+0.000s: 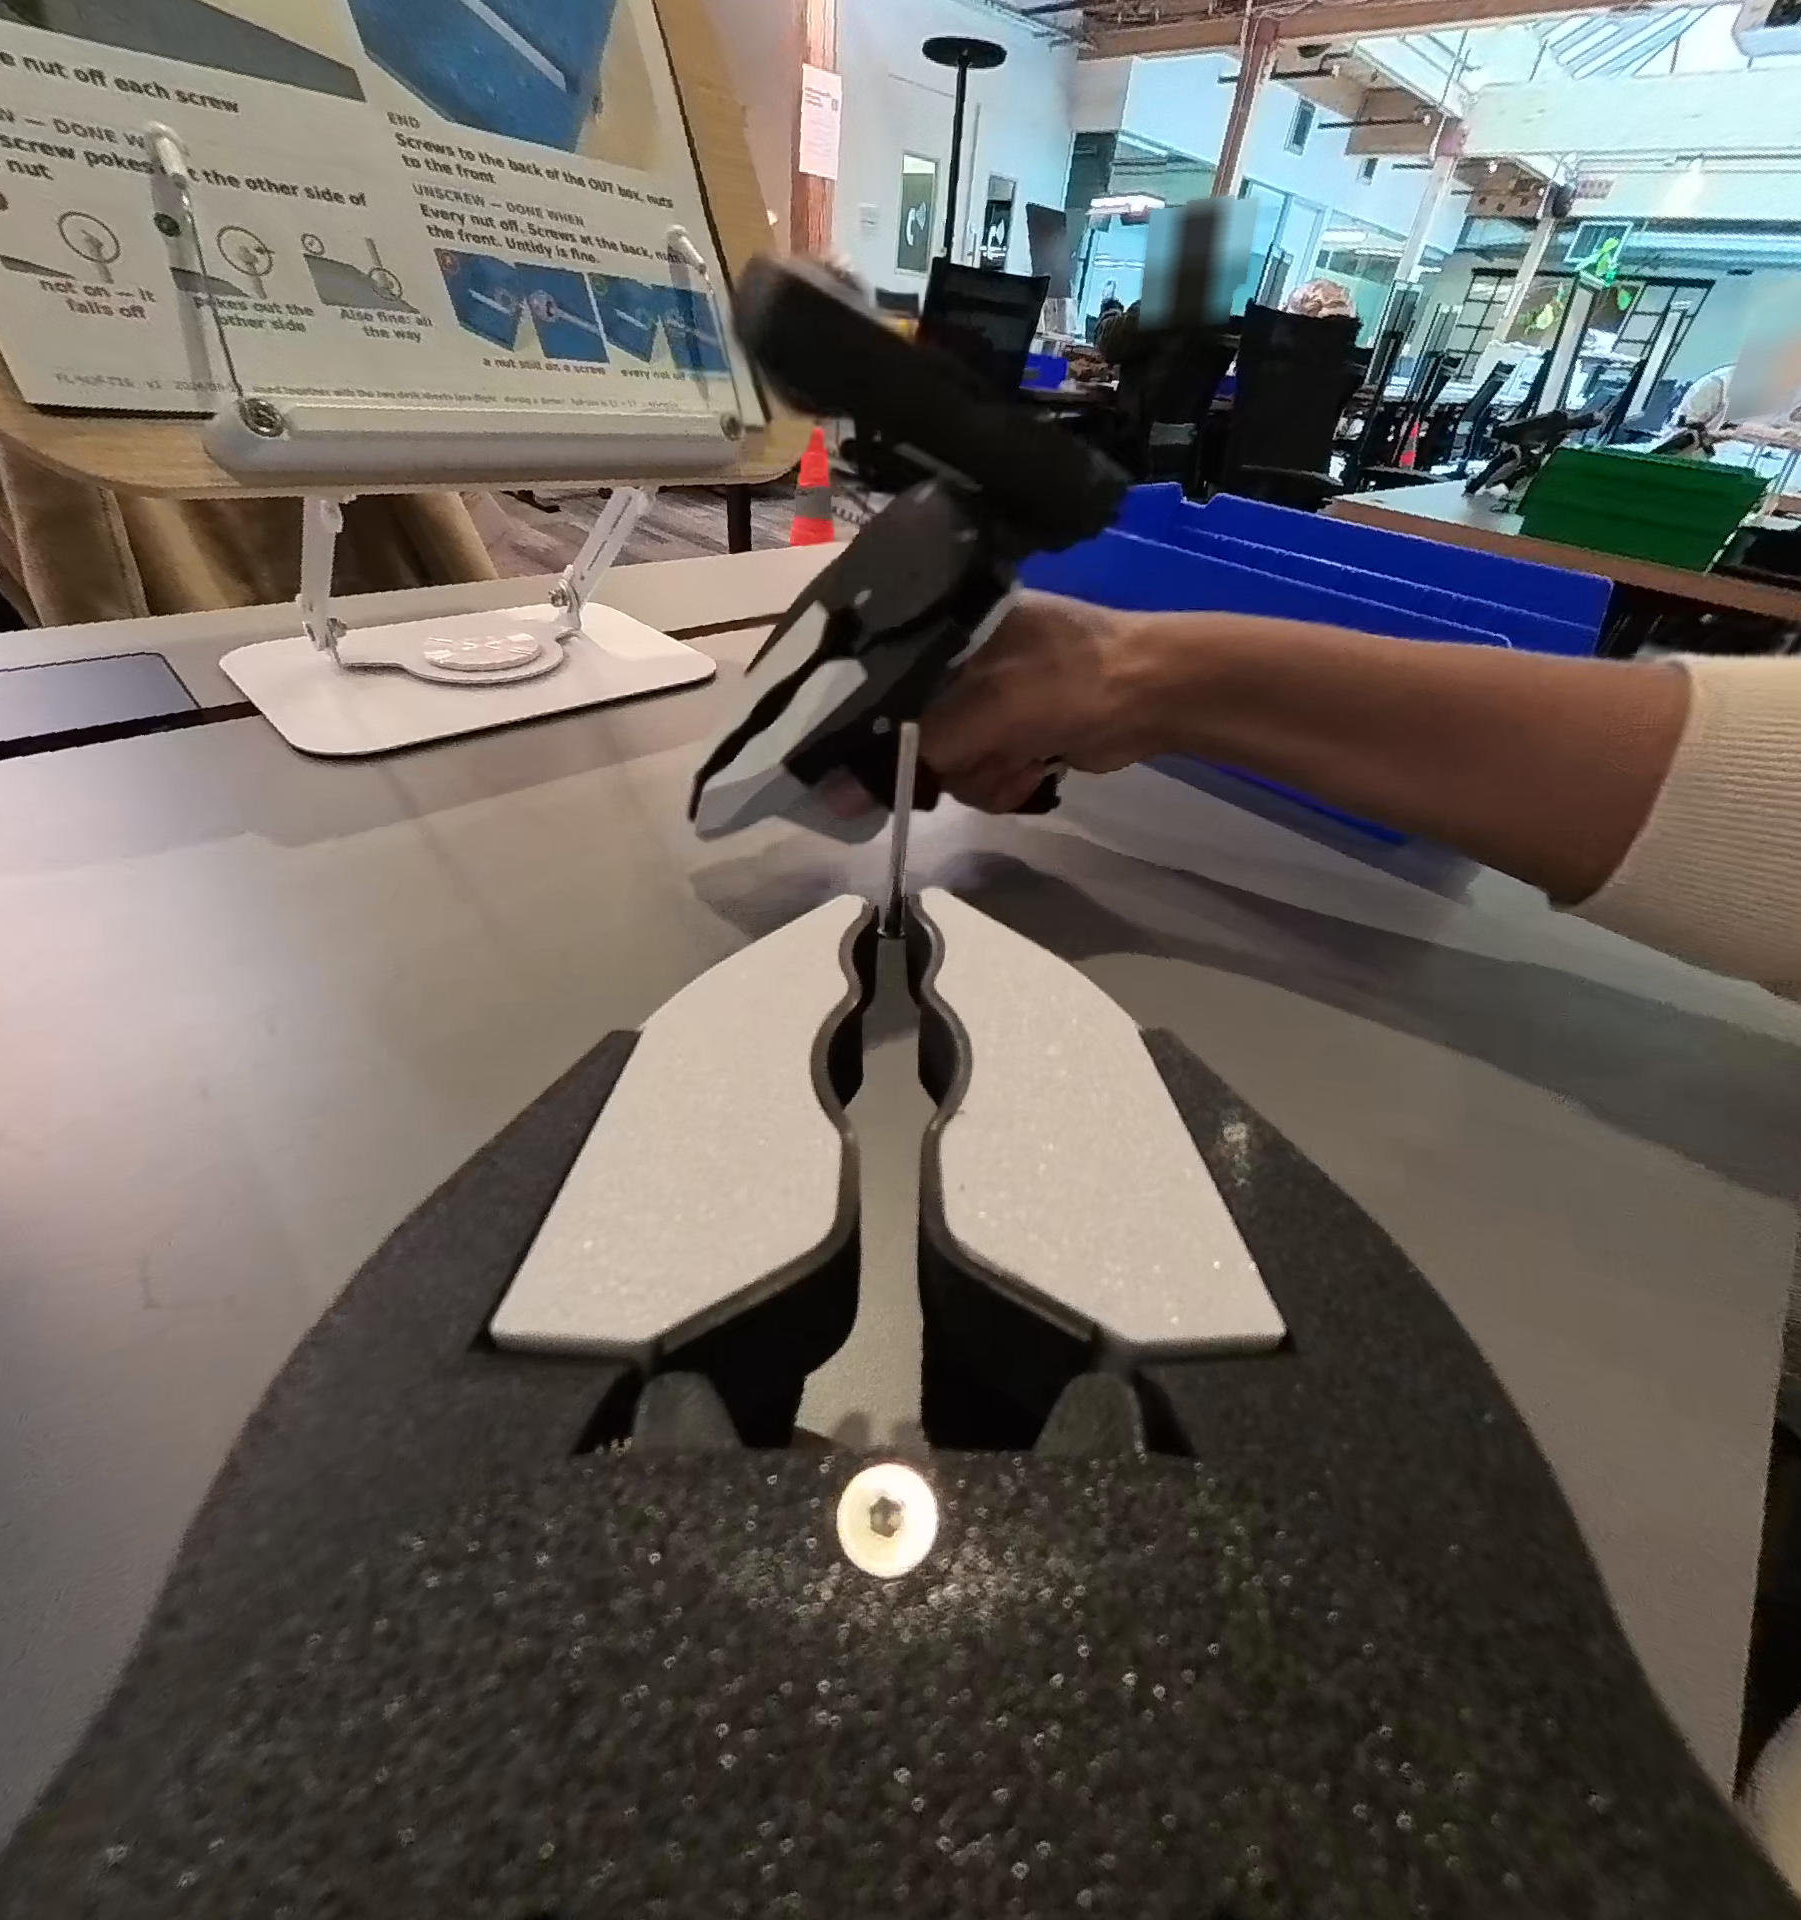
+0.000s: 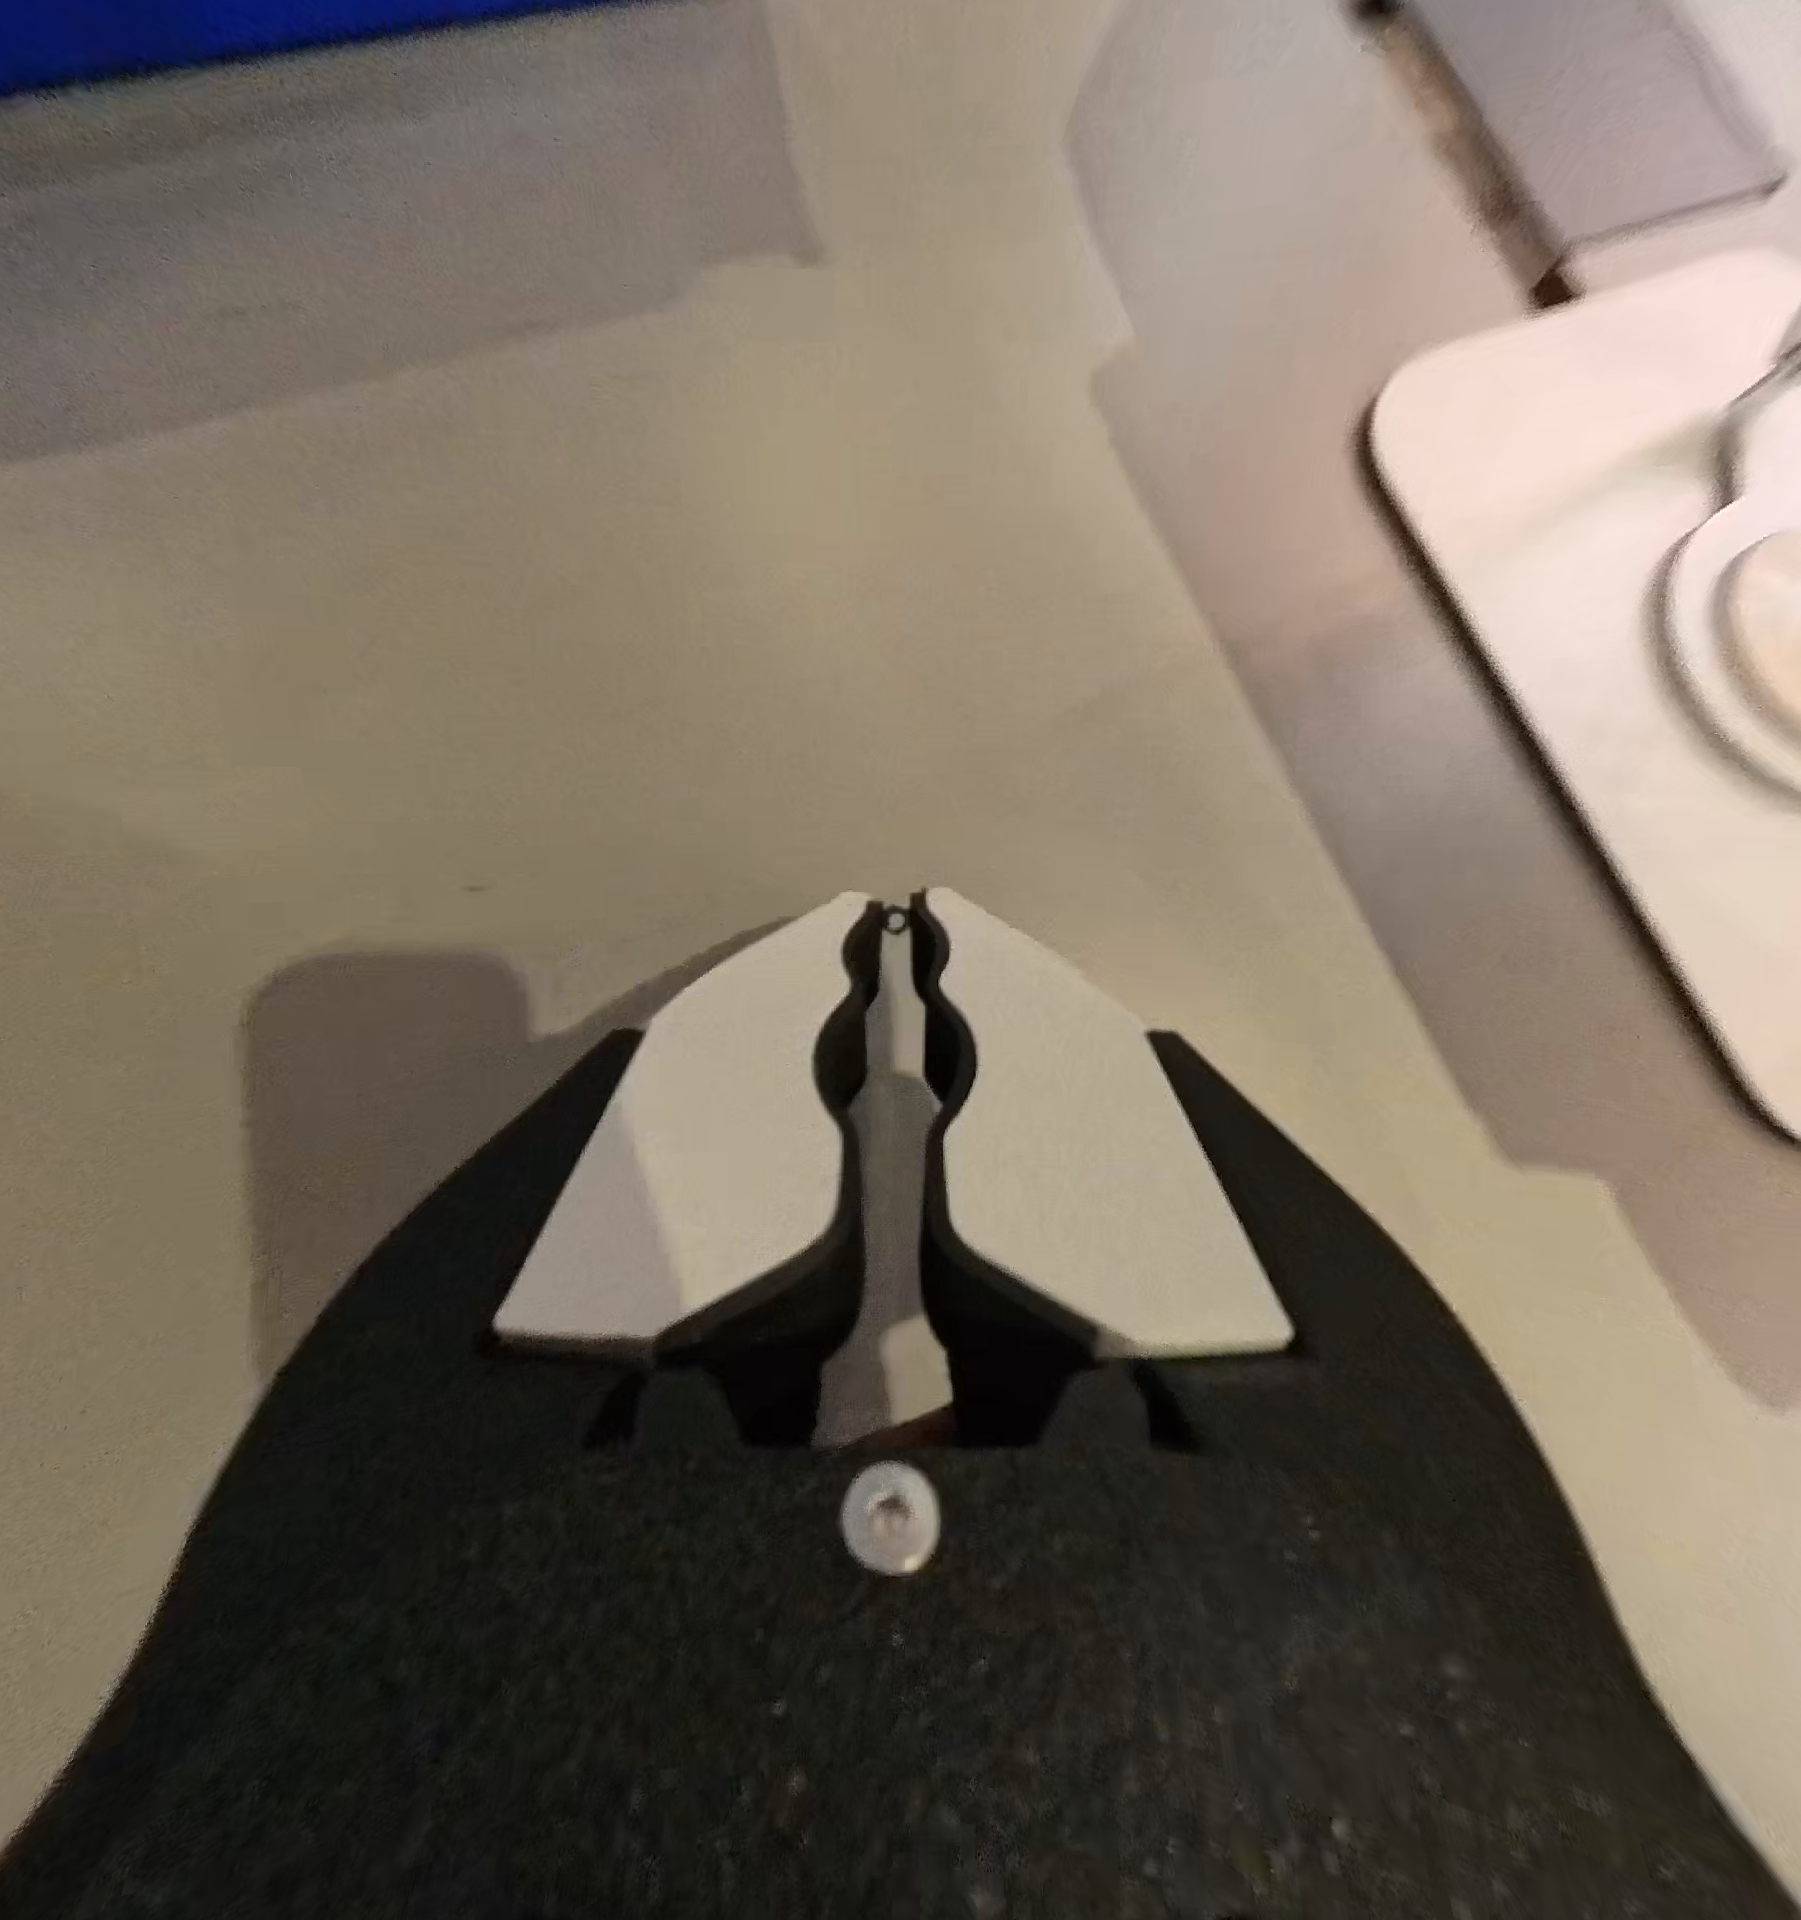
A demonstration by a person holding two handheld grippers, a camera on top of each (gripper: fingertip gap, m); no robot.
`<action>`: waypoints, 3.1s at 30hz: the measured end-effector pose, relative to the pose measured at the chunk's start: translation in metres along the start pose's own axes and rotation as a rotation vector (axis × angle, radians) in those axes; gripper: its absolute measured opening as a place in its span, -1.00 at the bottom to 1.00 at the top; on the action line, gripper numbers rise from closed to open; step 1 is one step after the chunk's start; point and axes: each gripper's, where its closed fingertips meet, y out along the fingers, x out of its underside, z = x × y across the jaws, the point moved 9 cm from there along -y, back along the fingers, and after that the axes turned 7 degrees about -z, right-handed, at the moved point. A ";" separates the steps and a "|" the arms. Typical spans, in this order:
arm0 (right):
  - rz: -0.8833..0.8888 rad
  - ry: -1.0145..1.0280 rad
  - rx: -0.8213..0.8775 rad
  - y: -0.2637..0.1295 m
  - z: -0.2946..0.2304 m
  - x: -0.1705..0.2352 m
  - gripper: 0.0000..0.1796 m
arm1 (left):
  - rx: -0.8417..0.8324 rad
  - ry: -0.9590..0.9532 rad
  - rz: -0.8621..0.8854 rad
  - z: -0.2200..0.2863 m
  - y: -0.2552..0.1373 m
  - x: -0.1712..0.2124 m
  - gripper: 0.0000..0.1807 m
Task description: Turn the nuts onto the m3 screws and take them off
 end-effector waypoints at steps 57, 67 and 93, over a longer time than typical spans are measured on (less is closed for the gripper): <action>0.478 -0.214 -0.118 -0.165 -0.131 0.032 -0.95 | 0.428 0.504 -0.236 0.043 0.038 -0.056 -0.95; 0.574 -0.119 -0.175 -0.173 -0.126 0.044 -0.95 | 0.449 0.429 -0.182 0.040 0.033 -0.050 -0.95; 0.689 0.053 -0.255 -0.147 -0.120 0.045 -0.94 | 0.381 0.304 -0.111 0.042 0.038 -0.038 -0.96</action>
